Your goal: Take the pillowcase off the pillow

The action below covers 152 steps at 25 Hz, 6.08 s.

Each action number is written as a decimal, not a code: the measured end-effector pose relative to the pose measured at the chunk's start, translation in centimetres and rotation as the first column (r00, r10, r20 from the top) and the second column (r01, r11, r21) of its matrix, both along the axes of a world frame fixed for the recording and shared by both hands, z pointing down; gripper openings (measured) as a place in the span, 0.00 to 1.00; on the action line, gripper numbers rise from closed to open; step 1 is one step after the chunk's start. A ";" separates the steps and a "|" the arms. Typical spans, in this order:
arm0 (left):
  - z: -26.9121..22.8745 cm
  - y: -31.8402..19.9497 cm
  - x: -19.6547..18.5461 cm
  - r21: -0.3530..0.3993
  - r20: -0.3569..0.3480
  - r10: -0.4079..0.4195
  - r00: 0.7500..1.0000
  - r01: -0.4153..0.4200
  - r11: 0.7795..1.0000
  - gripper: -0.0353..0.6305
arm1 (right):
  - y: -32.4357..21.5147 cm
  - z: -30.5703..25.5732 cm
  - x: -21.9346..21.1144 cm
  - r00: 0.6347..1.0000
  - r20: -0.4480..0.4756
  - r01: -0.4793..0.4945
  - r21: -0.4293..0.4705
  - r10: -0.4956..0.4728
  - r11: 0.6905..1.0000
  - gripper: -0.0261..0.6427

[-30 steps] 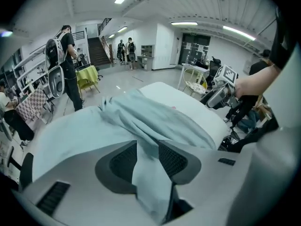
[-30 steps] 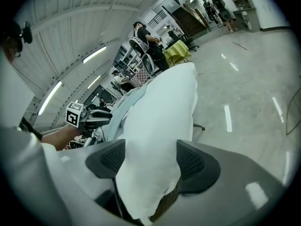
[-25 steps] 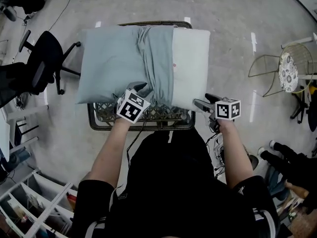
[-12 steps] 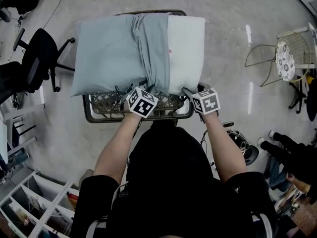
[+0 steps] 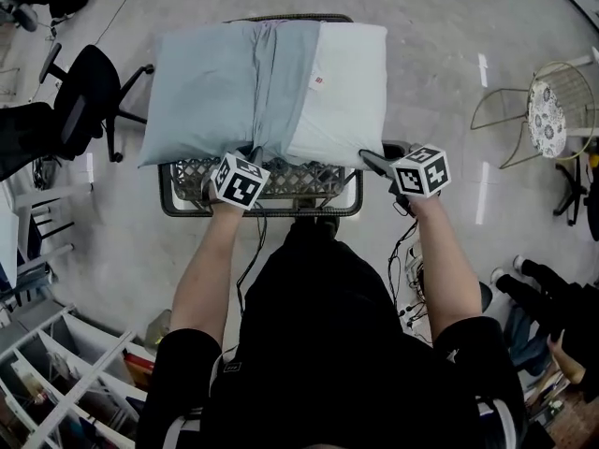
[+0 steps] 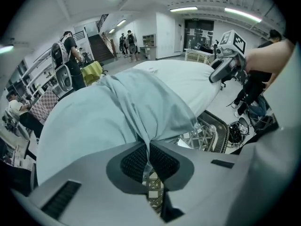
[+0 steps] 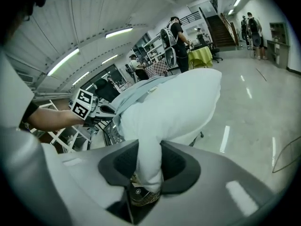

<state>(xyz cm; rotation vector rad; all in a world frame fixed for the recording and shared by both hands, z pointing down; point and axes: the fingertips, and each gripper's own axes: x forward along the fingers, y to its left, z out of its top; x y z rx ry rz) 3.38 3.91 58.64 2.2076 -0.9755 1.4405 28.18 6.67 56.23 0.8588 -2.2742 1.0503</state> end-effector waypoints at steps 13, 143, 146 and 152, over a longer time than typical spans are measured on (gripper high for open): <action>-1.0 1.1 -1.3 0.024 -0.045 -0.040 0.998 0.041 0.999 0.13 | 0.0 1.0 3.6 0.999 0.026 0.033 -0.020 -0.032 0.999 0.28; -0.1 -27.7 8.2 -0.109 -0.176 0.468 0.866 -0.490 0.865 0.33 | -21.6 6.3 -2.2 0.752 -0.344 0.497 -0.263 -0.562 0.827 0.68; 1.1 -27.7 8.6 -0.114 -0.163 0.498 0.852 -0.517 0.848 0.39 | -20.9 7.3 -2.8 0.744 -0.281 0.527 -0.313 -0.607 0.790 0.69; 2.6 -26.7 8.9 -0.186 -0.160 0.557 0.815 -0.579 0.794 0.38 | -19.5 7.9 -4.4 0.670 -0.284 0.605 -0.328 -0.686 0.726 0.64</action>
